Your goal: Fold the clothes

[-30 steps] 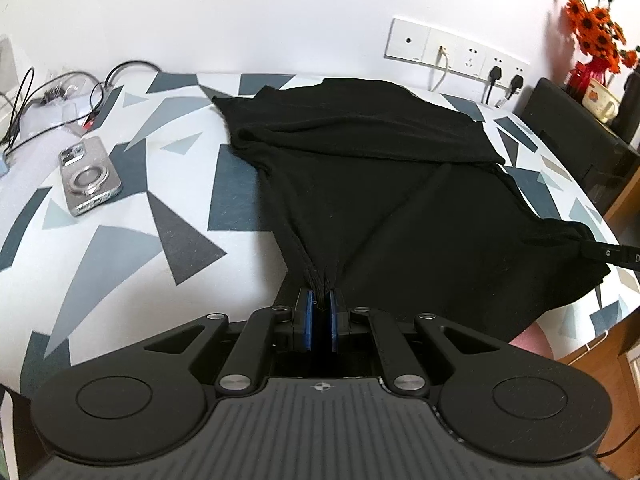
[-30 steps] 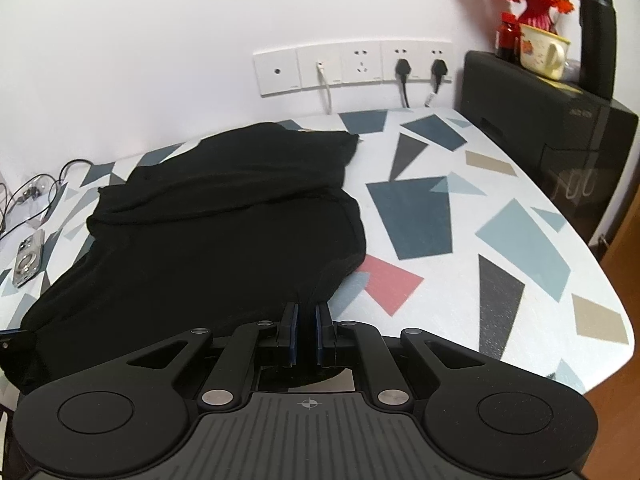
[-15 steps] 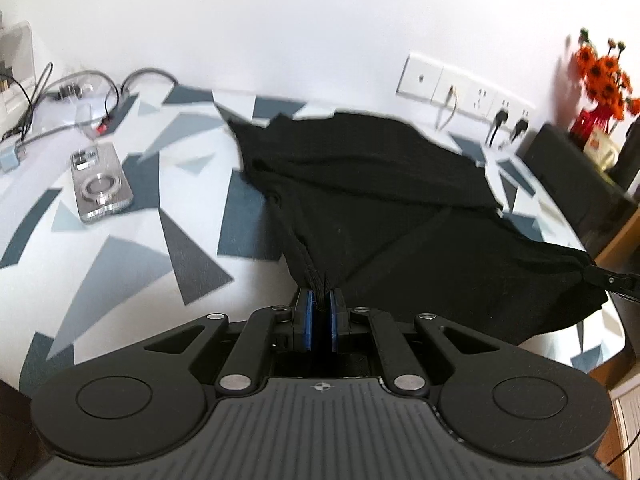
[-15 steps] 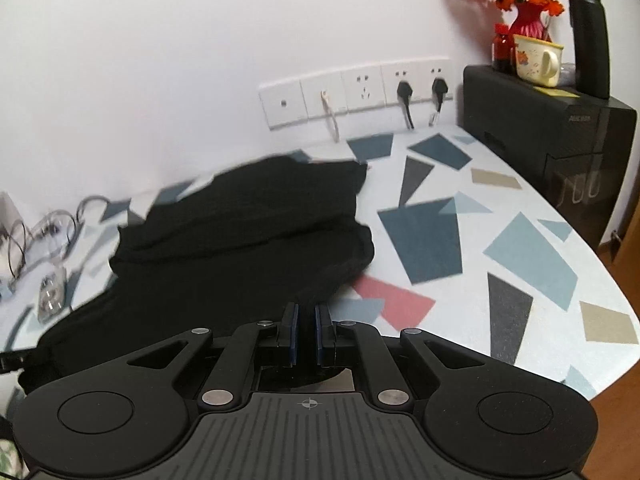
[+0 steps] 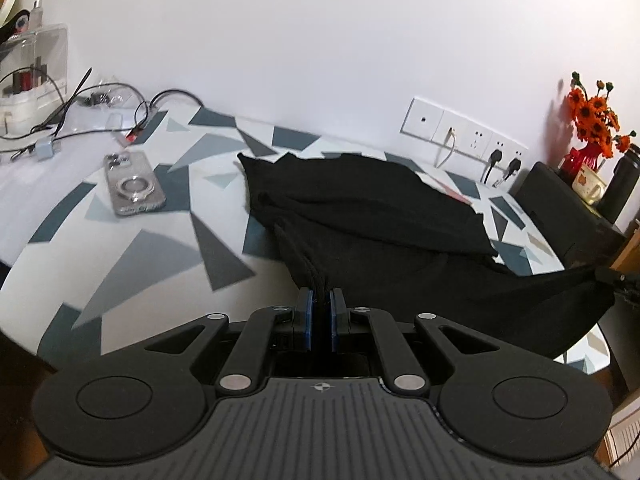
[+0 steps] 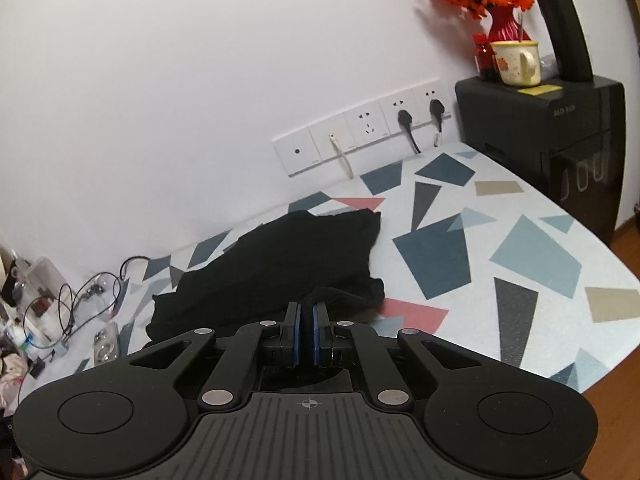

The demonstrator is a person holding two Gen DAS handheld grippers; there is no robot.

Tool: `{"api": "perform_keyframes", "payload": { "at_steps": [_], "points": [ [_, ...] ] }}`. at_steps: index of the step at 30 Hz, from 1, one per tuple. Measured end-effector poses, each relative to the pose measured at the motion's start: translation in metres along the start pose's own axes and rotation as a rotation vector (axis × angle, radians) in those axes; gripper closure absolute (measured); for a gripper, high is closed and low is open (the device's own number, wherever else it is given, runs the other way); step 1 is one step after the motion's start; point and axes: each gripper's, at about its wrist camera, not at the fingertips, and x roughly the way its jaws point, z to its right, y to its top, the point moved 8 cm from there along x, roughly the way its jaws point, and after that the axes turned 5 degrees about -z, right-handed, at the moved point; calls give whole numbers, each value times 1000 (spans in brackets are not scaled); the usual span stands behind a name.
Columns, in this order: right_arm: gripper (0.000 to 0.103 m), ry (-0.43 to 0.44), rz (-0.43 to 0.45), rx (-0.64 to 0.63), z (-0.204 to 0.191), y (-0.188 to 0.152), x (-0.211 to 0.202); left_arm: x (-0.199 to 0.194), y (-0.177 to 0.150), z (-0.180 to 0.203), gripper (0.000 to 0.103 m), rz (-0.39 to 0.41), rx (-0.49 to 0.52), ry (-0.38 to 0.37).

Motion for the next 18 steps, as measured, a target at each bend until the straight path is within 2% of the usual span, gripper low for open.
{"api": "perform_keyframes", "payload": {
  "at_steps": [3,7,10,14,18],
  "points": [
    [98,-3,-18,18,7,-6,2,-1,-2,1,95,2,8,7],
    [98,-19,-53,121,28,-12,10,-1,-4,2,95,4,18,16],
    [98,-2,-39,129,31,-10,6,-4,-3,3,95,12,27,21],
    [98,38,-9,127,25,3,3,-4,9,-2,95,27,-11,9],
    [98,51,9,109,18,27,11,5,40,-7,95,32,-101,-47]
  ]
}}
